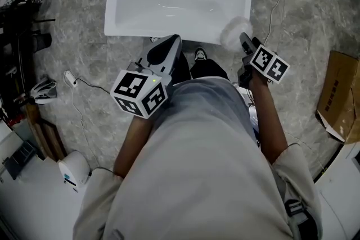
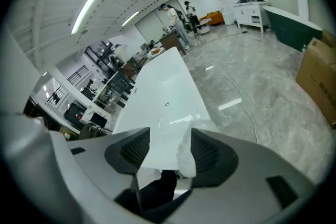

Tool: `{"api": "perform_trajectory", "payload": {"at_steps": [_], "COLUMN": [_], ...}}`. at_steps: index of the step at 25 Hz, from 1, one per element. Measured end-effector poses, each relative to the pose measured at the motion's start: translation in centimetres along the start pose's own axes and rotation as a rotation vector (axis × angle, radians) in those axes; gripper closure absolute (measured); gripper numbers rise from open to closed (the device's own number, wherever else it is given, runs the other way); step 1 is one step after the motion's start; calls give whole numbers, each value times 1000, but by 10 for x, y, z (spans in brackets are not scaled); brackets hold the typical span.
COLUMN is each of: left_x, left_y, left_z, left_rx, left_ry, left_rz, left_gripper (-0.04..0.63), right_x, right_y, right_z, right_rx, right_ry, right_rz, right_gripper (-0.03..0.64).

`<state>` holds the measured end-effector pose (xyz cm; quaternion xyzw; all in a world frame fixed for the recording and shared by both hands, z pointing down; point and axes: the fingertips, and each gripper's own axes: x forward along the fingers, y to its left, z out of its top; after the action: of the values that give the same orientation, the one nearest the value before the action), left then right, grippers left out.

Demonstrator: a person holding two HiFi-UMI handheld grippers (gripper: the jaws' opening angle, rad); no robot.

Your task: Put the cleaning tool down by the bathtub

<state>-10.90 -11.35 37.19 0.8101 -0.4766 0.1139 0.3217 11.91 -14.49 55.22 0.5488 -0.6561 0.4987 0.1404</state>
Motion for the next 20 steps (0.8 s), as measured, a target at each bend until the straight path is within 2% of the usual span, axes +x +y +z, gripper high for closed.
{"api": "perform_trajectory", "payload": {"at_steps": [7,20], "left_x": [-7,-19], "left_y": [1,8], "left_z": [1,-1], "left_rx": [-14,-23], "left_ry": [-22,-66], "left_rz": [7,39], "left_gripper": [591,591], "right_x": [-14,-51], "right_y": [46,108], "right_z": [14,30], "right_rx": [-187,-368], "right_ry": [-19,-80], "right_rz": [113,244], "right_gripper": [390,417]}}
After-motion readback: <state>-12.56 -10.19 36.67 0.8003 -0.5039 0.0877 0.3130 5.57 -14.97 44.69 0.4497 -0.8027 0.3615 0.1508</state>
